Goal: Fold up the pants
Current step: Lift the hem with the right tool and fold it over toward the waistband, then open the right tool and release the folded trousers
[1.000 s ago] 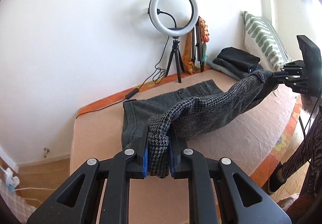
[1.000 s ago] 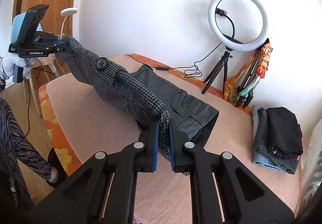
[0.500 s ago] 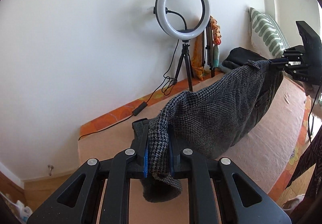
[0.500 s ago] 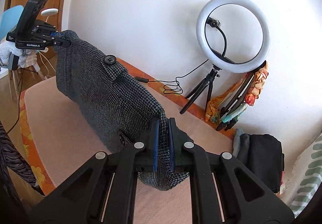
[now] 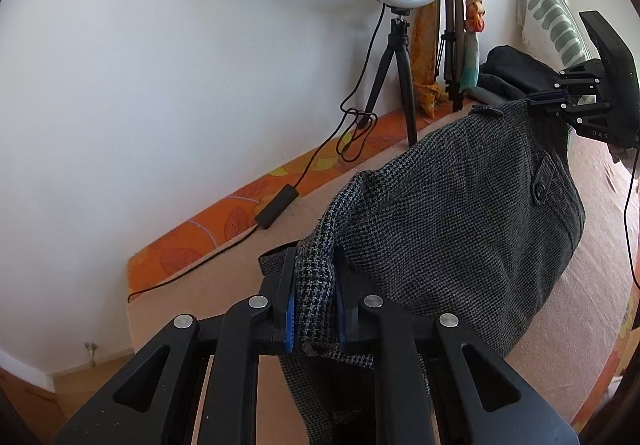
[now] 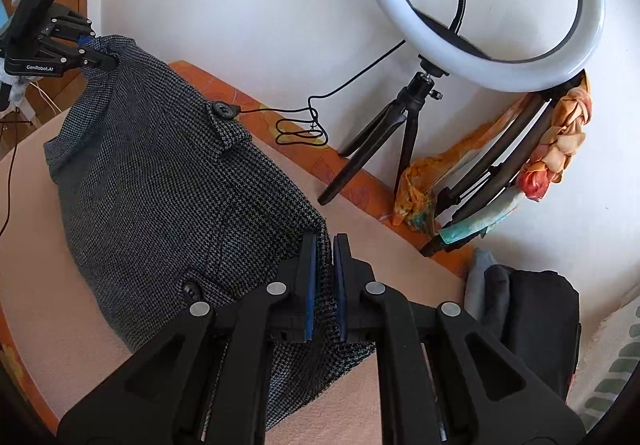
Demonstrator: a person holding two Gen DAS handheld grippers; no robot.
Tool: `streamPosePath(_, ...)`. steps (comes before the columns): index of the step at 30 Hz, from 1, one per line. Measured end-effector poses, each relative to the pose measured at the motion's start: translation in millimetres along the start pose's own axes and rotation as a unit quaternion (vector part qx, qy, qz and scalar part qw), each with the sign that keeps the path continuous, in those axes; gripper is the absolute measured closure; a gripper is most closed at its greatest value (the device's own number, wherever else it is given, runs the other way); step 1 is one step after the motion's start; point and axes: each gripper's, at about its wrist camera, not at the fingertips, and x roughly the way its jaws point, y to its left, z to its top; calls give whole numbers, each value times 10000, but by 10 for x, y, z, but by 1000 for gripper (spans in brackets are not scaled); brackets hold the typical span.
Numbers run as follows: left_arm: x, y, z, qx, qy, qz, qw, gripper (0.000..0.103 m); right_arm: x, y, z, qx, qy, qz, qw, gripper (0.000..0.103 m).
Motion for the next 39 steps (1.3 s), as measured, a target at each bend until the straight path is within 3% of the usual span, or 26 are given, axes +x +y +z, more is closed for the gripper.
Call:
streamPosePath(9, 783, 115, -10, -50, 520, -184, 9985, 90, 851, -88, -36, -109, 552, 52, 9984, 95)
streamPosePath(14, 1002, 213, -64, -282, 618, -263, 9973, 85, 1138, -63, -67, -153, 692, 24, 9975, 95)
streamPosePath(18, 1021, 288, -89, -489, 635, -242, 9965, 75, 1221, -73, -99, -144, 761, 3, 9970, 95)
streamPosePath(28, 678, 574, -274, -735, 573, 350, 9950, 75, 1309, -86, -90, -170, 864, -186, 9959, 94)
streamPosePath(30, 560, 615, -332, -899, 491, 359, 9941, 75, 1301, -116, -80, -64, 860, -288, 9959, 87)
streamPosePath(33, 327, 597, -436, -1001, 352, 351, 9937, 75, 1130, -175, -70, 177, 719, -531, 9958, 67)
streamPosePath(37, 16, 401, -590, -1077, 168, 242, 9937, 75, 604, -232, -162, 757, 310, -428, 9957, 55)
streamPosePath(39, -111, 288, -676, -1198, 72, 118, 9927, 75, 305, -202, -263, 1149, 159, -141, 9931, 50)
